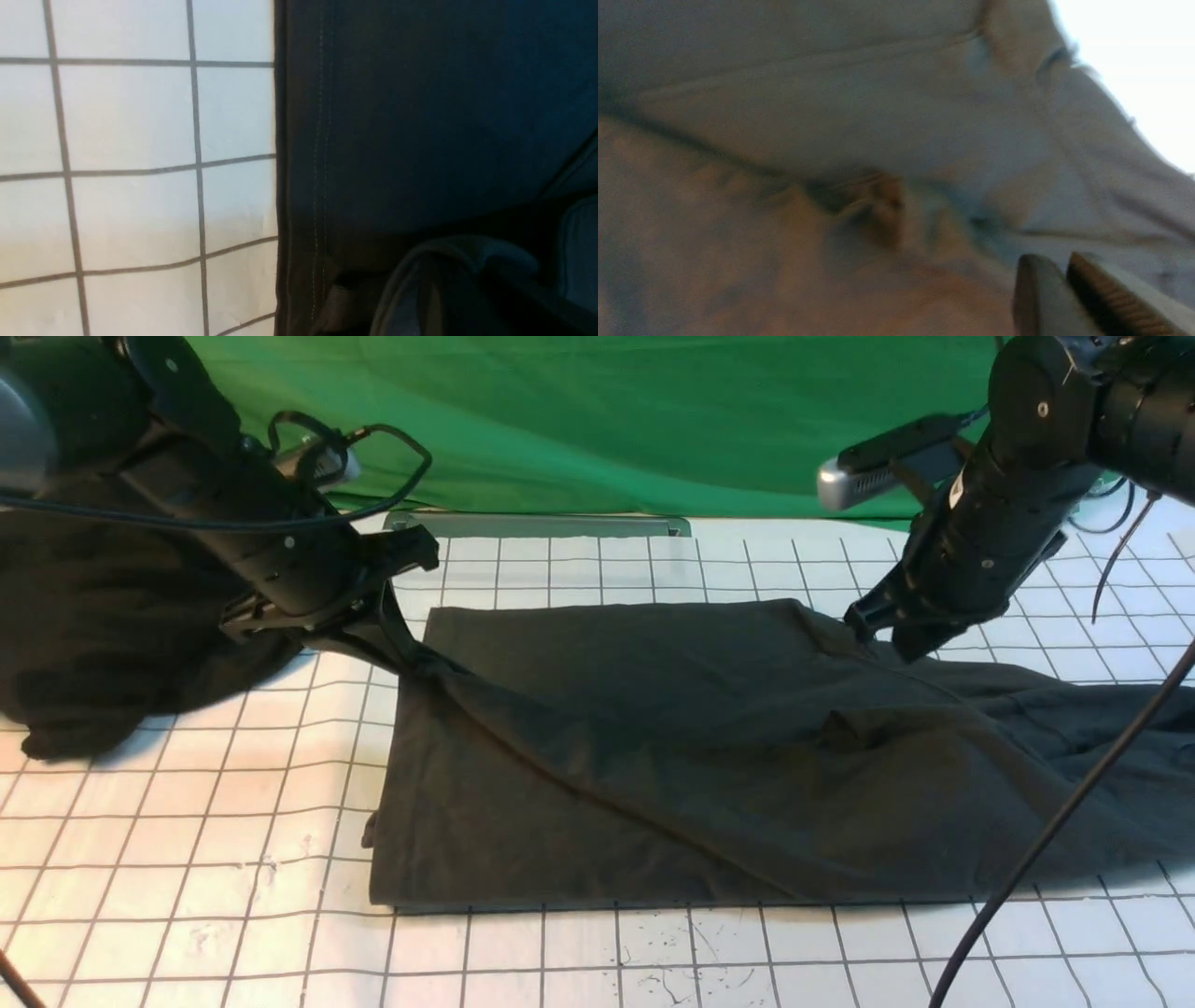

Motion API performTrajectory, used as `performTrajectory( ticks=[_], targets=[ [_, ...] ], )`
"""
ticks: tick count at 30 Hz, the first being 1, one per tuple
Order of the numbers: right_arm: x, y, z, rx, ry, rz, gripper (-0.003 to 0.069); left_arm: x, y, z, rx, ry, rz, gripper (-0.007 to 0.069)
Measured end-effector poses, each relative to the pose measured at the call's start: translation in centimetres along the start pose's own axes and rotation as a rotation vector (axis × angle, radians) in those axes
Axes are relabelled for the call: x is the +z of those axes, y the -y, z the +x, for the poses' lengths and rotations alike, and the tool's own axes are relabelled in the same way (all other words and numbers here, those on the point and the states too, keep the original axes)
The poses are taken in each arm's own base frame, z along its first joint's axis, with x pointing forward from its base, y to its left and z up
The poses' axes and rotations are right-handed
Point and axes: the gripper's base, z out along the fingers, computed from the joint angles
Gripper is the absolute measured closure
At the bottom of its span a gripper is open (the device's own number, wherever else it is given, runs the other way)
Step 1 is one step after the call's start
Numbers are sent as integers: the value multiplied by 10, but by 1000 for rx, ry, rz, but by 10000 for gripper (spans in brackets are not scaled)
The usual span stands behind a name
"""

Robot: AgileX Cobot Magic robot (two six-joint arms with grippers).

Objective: Fold a long-sleeved shirt over a white checkered tablecloth.
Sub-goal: 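Fold the black garment in half by bringing its near edge over to the far edge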

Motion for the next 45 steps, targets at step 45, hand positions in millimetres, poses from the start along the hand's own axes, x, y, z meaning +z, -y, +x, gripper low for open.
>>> performTrajectory(
  ticks=[45],
  targets=[
    [49, -3, -2, 37, -103, -52, 649, 0, 0, -1, 19, 4, -1, 611]
  ],
)
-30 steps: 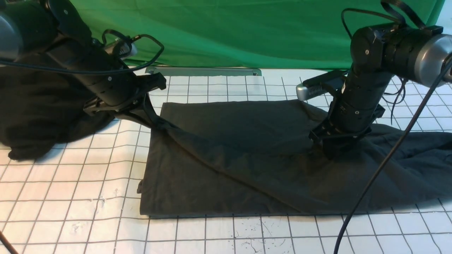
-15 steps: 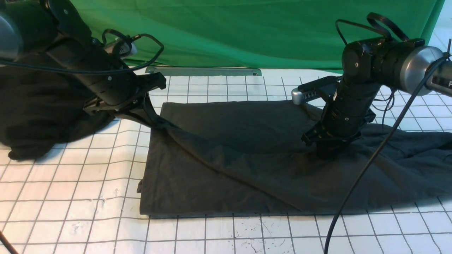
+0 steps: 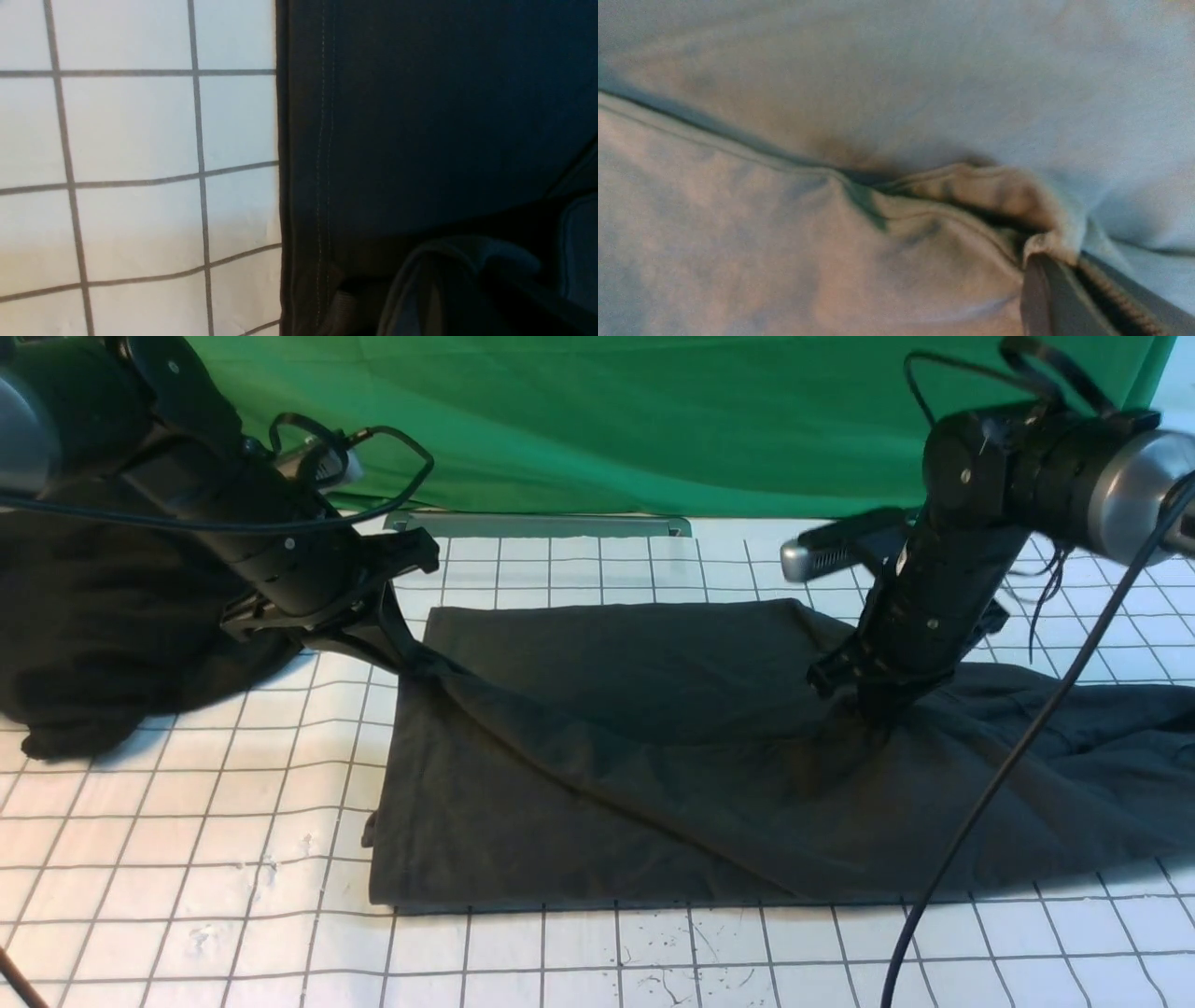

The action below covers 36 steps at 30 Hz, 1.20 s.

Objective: Fold a long-sleeved shirt over a white checkered tablecloth.
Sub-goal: 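Fold the black garment in half by bringing its near edge over to the far edge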

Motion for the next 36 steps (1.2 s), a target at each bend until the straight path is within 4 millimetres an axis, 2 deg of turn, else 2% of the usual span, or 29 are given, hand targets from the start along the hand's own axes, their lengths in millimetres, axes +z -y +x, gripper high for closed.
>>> performTrajectory(
  ticks=[6, 14, 18, 20, 25, 27, 34, 36],
  targets=[
    [-18, 4, -12, 6, 48, 6, 649, -5, 3, -4, 8, 21, 5, 611],
    [-43, 9, -28, 16, 150, 15, 649, -29, 16, -23, 17, 120, 27, 611],
    [-49, 20, -35, 56, 220, 24, 649, -33, 19, -29, 11, 145, 34, 611],
    [-52, 28, -38, 88, 259, 26, 649, -28, 17, -32, 5, 141, 33, 611],
    [-50, 40, -45, 151, 311, -4, 650, -15, 7, -42, -41, 130, 56, 611],
    [-42, 47, -50, 200, 338, -45, 650, -9, -4, -50, -90, 136, 82, 611],
    [-22, 56, -65, 229, 387, -76, 650, 7, -22, -65, -179, 171, 116, 611],
    [-9, 60, -73, 236, 403, -74, 650, 18, -28, -69, -204, 165, 124, 611]
  ],
)
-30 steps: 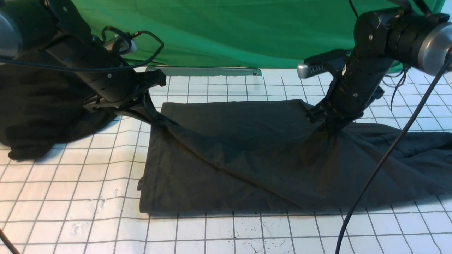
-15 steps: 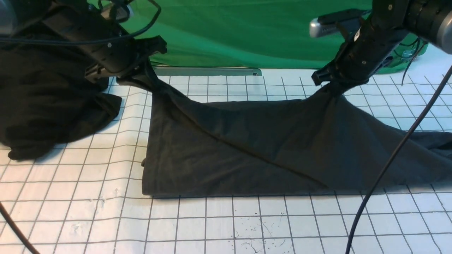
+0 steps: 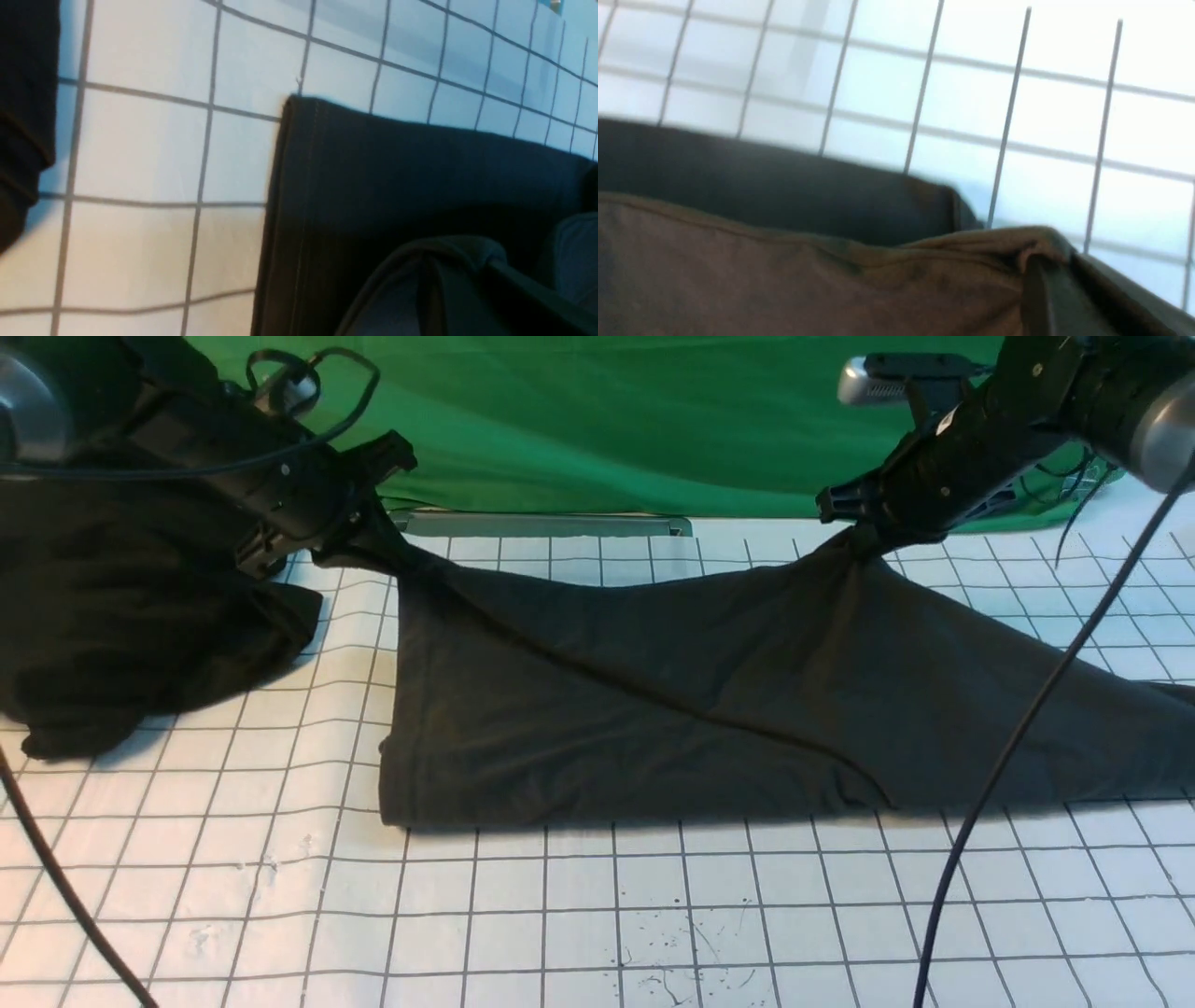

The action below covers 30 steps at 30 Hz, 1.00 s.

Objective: Fold a long-sleeved shirt over a white checkered tablecloth.
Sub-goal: 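Fold the black garment in half by bringing its near edge over to the far edge, then pull the folded dark garment lengthwise by its ends to straighten it flat on the table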

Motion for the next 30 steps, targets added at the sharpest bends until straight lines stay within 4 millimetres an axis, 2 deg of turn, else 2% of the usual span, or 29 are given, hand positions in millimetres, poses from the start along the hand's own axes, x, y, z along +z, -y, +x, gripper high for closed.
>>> performTrajectory(
  ticks=[9, 14, 16, 20, 21, 22, 23, 25, 26, 27, 28, 29, 30],
  targets=[
    [41, 16, 0, 29, 55, 17, 650, 46, -22, -4, -89, -2, 21, 611],
    [51, 18, 3, 31, 64, 22, 624, 50, -24, -5, -97, 9, 22, 597],
    [51, 19, 2, 29, 75, 24, 565, 50, -24, -6, -97, 12, 22, 575],
    [48, 19, 1, 9, 71, 34, 403, 50, -24, -4, -90, -4, 14, 505],
    [44, 22, 2, -16, 50, 53, 337, 47, -25, -2, -79, -28, 3, 460],
    [43, 24, 1, -19, 47, 57, 325, 46, -25, -2, -76, -36, 1, 454],
    [35, 28, 1, -41, 26, 79, 301, 42, -25, -1, -72, -54, -4, 412],
    [11, 41, -4, -68, 1, 129, 304, 30, -25, -1, -61, -70, -11, 345],
    [10, 41, -4, -71, -4, 132, 304, 28, -25, -1, -60, -70, -10, 340],
    [-3, 49, -6, -77, -13, 153, 322, 19, -22, -2, -55, -66, -8, 314],
    [-29, 61, -9, -97, -37, 188, 363, 3, -18, -4, -48, -53, 0, 283],
    [-44, 70, -11, -101, -51, 210, 400, -8, -14, -5, -40, -44, 7, 266],
    [-68, 80, -10, -102, -84, 228, 452, -24, -8, -5, -24, -28, 14, 251]
  ],
)
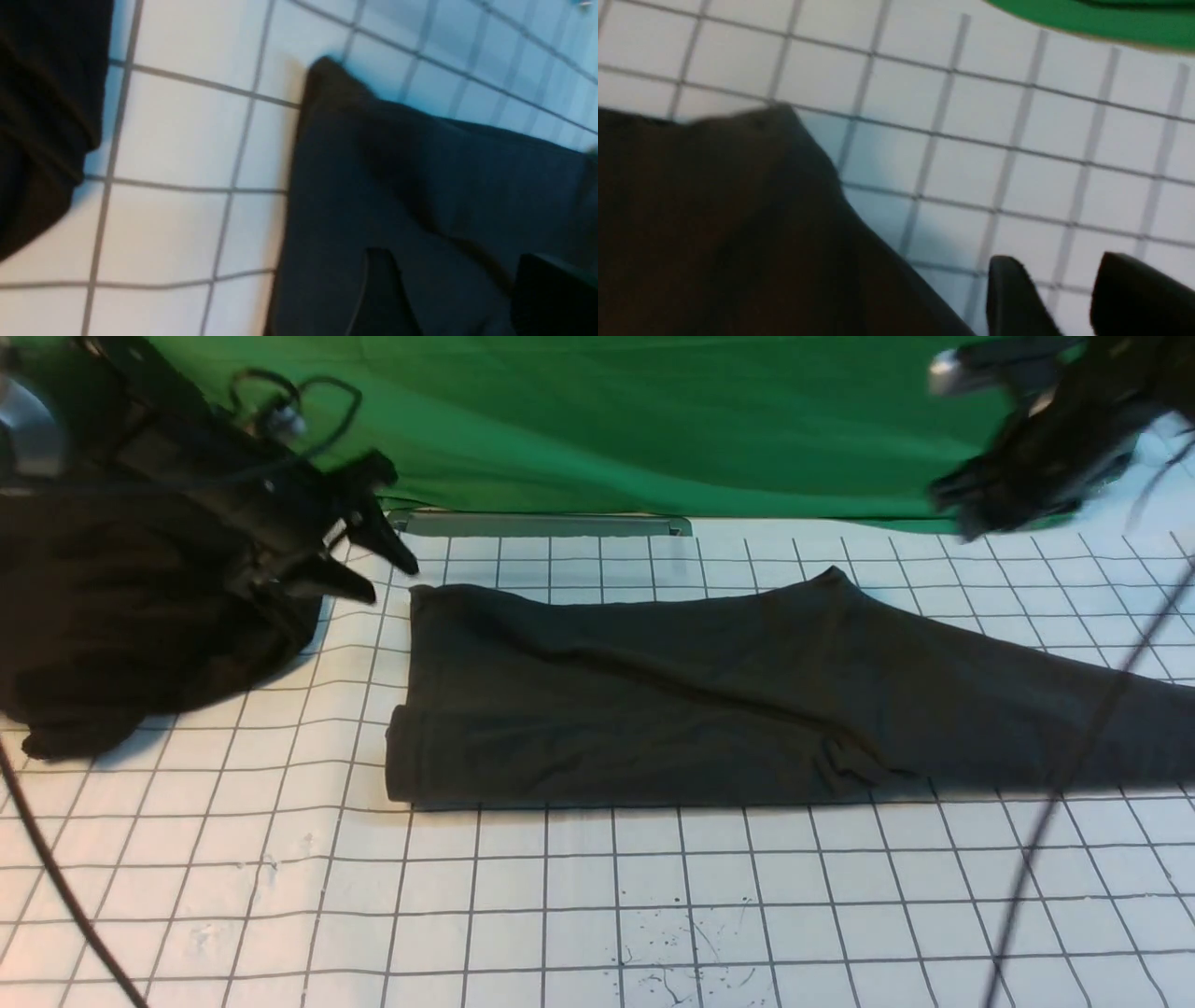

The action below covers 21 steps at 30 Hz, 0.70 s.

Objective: Fold a long-sleeved shirt over a white checkered tablecloth.
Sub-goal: 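Pull the folded dark garment lengthwise by its ends to straighten it flat on the table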

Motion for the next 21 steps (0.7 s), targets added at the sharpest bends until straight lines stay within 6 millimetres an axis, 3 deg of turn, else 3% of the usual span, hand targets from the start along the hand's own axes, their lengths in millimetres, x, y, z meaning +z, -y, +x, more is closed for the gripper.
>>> performTrajectory(
  ticks=[3, 5, 11, 16, 18, 21],
  targets=[
    [-26, 27, 10, 14, -66, 26, 550, -18, 10, 2, 37, 13, 10, 241],
    [-48, 61, 24, 90, -92, 66, 633, -39, 22, 7, 84, 18, 25, 239],
    [-53, 124, 72, 290, -196, 115, 659, -47, 24, 13, 136, -27, 12, 256],
    [-28, 146, 116, 446, -290, 46, 566, -47, 24, 13, 145, -32, 10, 276],
    [-22, 147, 121, 462, -289, 39, 532, -47, 24, 13, 145, -31, 10, 277],
    [-2, 147, 133, 482, -245, 44, 404, -47, 24, 12, 146, -14, 9, 279]
  ],
)
